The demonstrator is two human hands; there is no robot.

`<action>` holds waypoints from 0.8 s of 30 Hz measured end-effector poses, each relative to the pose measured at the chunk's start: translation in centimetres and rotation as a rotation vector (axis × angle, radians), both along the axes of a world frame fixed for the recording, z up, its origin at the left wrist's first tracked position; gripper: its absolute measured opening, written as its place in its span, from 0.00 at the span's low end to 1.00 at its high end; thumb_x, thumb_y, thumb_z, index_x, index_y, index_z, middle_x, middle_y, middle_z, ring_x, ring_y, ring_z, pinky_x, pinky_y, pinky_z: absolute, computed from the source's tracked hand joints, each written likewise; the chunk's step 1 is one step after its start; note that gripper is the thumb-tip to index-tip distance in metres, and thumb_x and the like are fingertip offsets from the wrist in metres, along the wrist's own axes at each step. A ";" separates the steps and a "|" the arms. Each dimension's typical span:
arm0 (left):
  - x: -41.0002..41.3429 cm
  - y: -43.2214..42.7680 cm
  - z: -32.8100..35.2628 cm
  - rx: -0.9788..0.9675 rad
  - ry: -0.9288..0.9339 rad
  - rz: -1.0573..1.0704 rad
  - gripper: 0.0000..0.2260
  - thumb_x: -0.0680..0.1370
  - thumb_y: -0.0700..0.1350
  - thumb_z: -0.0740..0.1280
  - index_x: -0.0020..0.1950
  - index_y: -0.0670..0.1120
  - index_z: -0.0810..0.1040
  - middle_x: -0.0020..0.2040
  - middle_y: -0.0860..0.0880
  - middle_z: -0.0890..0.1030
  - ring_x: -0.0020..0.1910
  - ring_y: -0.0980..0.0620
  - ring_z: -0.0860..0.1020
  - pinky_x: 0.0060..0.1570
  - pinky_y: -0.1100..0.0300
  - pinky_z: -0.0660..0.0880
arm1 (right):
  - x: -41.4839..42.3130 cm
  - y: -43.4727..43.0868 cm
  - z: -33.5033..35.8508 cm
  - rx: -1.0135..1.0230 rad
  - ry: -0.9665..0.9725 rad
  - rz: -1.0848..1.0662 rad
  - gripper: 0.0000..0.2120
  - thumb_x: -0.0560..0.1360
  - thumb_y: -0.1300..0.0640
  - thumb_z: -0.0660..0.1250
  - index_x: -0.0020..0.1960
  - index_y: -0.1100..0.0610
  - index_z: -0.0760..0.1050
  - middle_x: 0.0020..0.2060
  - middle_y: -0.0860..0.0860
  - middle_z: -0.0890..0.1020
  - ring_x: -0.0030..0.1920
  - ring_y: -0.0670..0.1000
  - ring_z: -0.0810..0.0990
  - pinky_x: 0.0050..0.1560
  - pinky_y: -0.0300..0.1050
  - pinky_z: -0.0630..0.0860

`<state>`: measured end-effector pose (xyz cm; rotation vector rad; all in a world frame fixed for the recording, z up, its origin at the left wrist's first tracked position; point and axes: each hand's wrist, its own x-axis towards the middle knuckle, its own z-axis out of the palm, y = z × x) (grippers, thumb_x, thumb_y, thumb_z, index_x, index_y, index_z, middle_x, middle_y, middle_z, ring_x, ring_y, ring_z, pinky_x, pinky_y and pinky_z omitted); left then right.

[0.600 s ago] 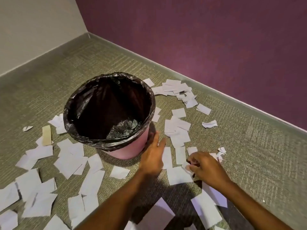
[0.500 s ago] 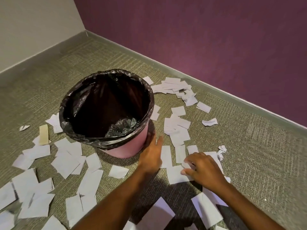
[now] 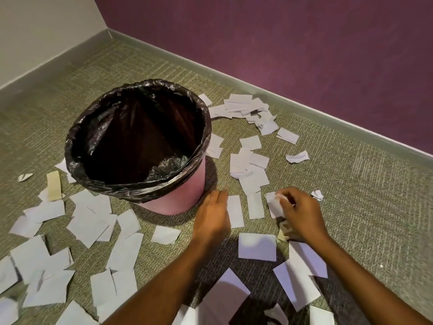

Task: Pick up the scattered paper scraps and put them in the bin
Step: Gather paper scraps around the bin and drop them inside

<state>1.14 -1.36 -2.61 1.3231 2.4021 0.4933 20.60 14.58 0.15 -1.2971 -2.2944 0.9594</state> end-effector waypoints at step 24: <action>3.1 1.0 -0.7 -0.072 0.037 -0.055 0.35 0.77 0.51 0.77 0.81 0.49 0.65 0.79 0.47 0.63 0.77 0.46 0.62 0.72 0.48 0.65 | -1.1 3.3 -2.3 -0.292 -0.043 -0.025 0.09 0.76 0.63 0.79 0.47 0.53 0.80 0.45 0.48 0.85 0.45 0.50 0.82 0.40 0.45 0.74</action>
